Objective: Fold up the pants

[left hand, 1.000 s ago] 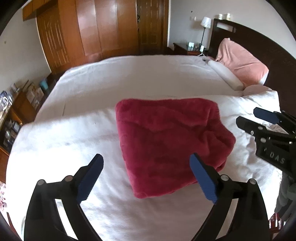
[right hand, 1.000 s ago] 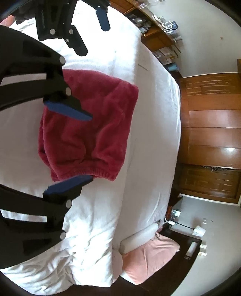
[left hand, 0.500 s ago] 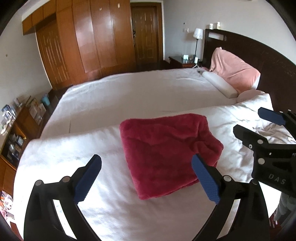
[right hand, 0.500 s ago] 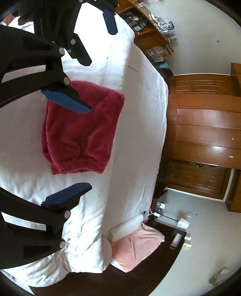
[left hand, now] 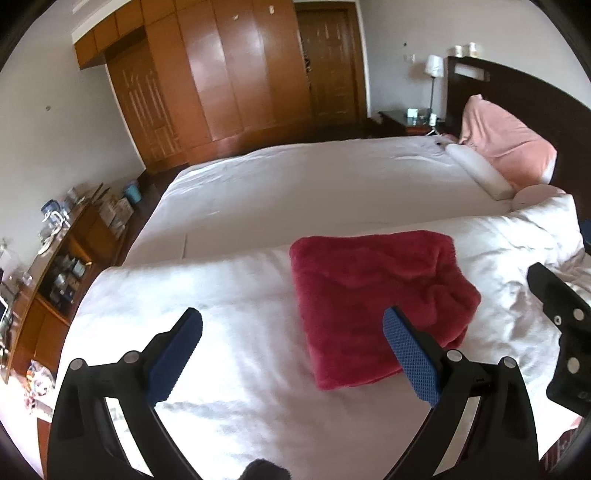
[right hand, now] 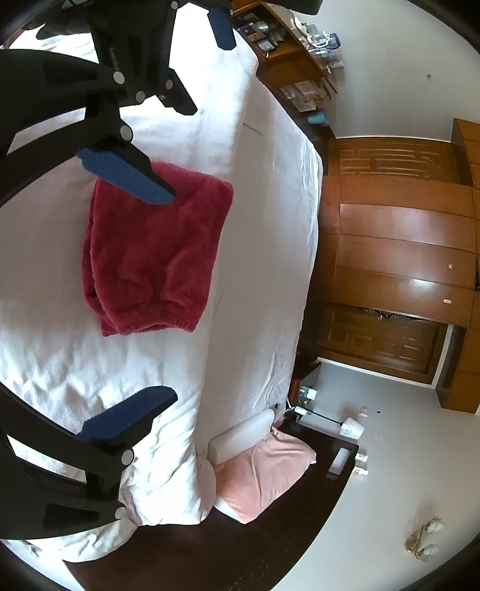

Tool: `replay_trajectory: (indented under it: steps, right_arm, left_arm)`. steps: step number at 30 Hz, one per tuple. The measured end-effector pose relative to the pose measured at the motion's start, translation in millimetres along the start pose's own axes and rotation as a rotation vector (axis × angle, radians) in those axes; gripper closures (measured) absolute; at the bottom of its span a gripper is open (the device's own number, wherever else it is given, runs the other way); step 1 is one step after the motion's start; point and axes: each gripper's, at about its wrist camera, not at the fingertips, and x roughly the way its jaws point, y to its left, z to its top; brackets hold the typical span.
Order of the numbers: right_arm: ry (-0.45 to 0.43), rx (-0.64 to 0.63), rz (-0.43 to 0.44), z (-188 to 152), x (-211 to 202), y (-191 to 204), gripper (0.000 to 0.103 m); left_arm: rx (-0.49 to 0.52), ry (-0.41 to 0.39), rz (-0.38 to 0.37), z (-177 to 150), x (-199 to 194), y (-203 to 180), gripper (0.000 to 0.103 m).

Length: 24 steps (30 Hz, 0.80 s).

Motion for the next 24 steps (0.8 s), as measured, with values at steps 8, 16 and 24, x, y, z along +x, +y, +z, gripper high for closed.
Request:
replay_trajectory:
  steps: [8,16,24]
  right_arm:
    - [0.018,0.005,0.000,-2.0,1.4,-2.6,0.003]
    - [0.024,0.006,0.002,-1.9,4.3,-2.3,0.003]
    - [0.040,0.009,0.010,-4.5,11.5,-2.8,0.003]
  left_arm:
    - [-0.029,0.042,-0.026,1.5,2.9,5.1,0.006]
    - [-0.011,0.045,-0.022,2.5,2.6,-2.9,0.006]
    - [-0.002,0.057,-0.025,2.6,6.2,-7.2,0.006]
